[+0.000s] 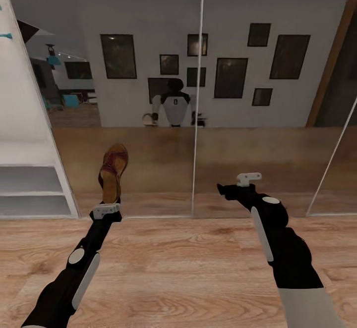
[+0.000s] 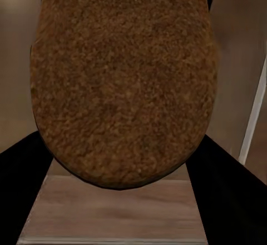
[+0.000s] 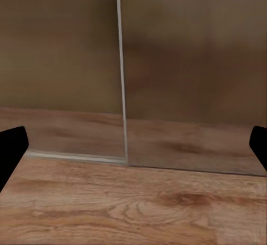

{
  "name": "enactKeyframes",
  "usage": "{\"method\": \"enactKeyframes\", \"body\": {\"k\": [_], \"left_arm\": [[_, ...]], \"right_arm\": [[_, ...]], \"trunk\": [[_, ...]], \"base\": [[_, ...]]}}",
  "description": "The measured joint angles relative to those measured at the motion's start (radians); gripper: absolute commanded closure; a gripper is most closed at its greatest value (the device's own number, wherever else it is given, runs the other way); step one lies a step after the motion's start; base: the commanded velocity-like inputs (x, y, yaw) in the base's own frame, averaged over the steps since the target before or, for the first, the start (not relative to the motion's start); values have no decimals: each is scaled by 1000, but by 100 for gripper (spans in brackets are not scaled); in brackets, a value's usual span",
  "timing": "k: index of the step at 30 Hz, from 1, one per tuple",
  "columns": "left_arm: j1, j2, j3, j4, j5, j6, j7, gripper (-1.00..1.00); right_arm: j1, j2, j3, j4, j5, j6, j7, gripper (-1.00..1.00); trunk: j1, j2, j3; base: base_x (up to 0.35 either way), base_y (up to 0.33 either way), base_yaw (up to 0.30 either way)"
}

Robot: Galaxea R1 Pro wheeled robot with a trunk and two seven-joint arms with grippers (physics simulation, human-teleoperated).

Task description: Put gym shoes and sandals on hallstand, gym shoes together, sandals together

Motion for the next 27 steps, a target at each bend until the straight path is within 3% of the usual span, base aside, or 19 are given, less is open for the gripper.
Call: {"method": "enactKeyframes", "body": {"k": [27], "left_arm": [[0, 0, 0, 0, -1, 0, 1, 100]], "right_arm": [[0, 2, 1, 0, 2, 0, 0, -100]], "trunk": [[0, 0, 0]], "base": [[0, -17, 289]]}}
